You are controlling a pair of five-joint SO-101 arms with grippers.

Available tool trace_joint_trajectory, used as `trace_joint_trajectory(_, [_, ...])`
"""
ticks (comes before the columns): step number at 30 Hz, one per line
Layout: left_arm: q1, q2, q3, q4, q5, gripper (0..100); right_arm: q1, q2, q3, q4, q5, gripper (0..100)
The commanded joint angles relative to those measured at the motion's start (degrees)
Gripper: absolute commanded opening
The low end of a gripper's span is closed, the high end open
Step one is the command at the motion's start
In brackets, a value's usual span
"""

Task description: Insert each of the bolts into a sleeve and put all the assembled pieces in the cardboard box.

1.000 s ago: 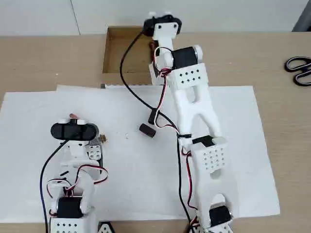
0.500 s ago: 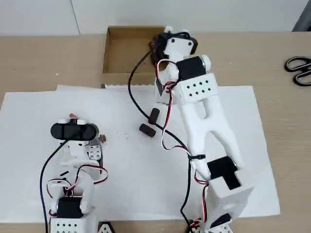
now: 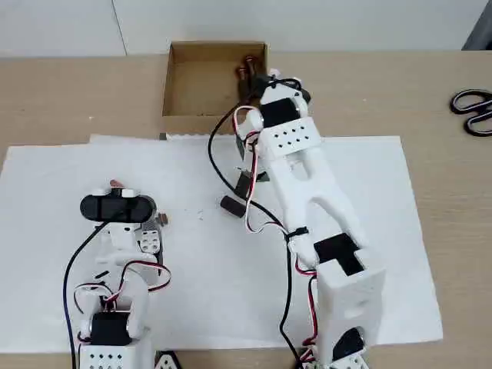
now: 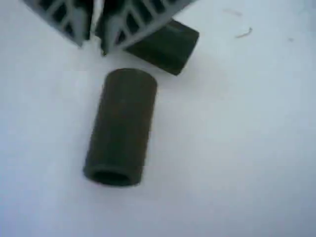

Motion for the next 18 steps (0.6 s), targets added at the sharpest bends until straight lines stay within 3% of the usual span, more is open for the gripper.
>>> trace_joint_trajectory(1, [-0.26,-0.53,-0.13,0.18,0.09,1,-2.68,-0.48,-0.70,-2.51,-0.53,12.8])
trace_joint_trajectory(4, [-0.26,-0.53,-0.13,0.18,0.09,1,-4.18,-0.40,-0.70,-3.74,-0.53,17.3])
trace_joint_trajectory(18, [-0.26,-0.53,-0.13,0.18,0.09,1,-4.70,5.49,-0.62,-8.04,-0.44,13.8])
